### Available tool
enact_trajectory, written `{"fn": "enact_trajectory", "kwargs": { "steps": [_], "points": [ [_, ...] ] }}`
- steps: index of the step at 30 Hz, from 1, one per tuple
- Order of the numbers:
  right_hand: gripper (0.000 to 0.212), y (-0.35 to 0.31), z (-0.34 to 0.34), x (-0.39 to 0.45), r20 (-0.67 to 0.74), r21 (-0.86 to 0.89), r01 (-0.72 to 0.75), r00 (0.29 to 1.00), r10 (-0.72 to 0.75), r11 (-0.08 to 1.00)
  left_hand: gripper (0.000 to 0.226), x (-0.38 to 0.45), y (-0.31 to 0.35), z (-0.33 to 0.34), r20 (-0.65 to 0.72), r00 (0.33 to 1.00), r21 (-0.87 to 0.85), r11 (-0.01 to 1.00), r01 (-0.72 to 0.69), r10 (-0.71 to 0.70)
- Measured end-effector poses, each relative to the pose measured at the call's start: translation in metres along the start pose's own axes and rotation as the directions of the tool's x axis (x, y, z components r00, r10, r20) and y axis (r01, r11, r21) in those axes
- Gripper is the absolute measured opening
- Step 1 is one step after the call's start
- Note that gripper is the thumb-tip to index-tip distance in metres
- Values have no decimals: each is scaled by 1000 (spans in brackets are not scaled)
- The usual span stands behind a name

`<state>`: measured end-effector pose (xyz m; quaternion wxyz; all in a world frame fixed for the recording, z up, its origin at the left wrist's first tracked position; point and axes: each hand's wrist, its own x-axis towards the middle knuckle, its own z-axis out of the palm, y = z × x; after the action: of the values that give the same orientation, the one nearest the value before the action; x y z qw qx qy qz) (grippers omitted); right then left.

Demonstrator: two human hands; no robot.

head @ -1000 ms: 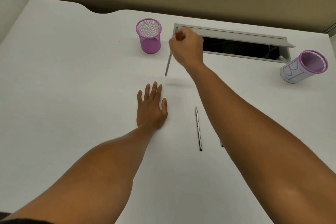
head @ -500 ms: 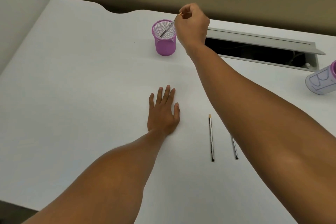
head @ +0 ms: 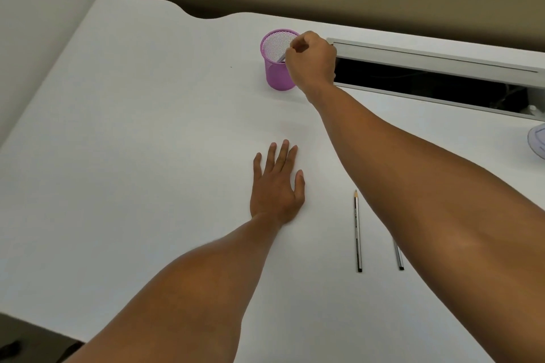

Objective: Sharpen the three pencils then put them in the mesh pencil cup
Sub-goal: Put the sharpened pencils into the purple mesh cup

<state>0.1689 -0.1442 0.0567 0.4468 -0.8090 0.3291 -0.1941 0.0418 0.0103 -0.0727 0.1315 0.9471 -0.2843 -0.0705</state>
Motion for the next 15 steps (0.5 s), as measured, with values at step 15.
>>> {"fn": "enact_trajectory", "kwargs": {
  "steps": [15],
  "points": [
    [23, 23, -9, -16, -2, -4, -44, 999, 44, 999, 59, -1, -1, -1, -5, 1000, 7, 1000, -2, 2]
  ]
}}
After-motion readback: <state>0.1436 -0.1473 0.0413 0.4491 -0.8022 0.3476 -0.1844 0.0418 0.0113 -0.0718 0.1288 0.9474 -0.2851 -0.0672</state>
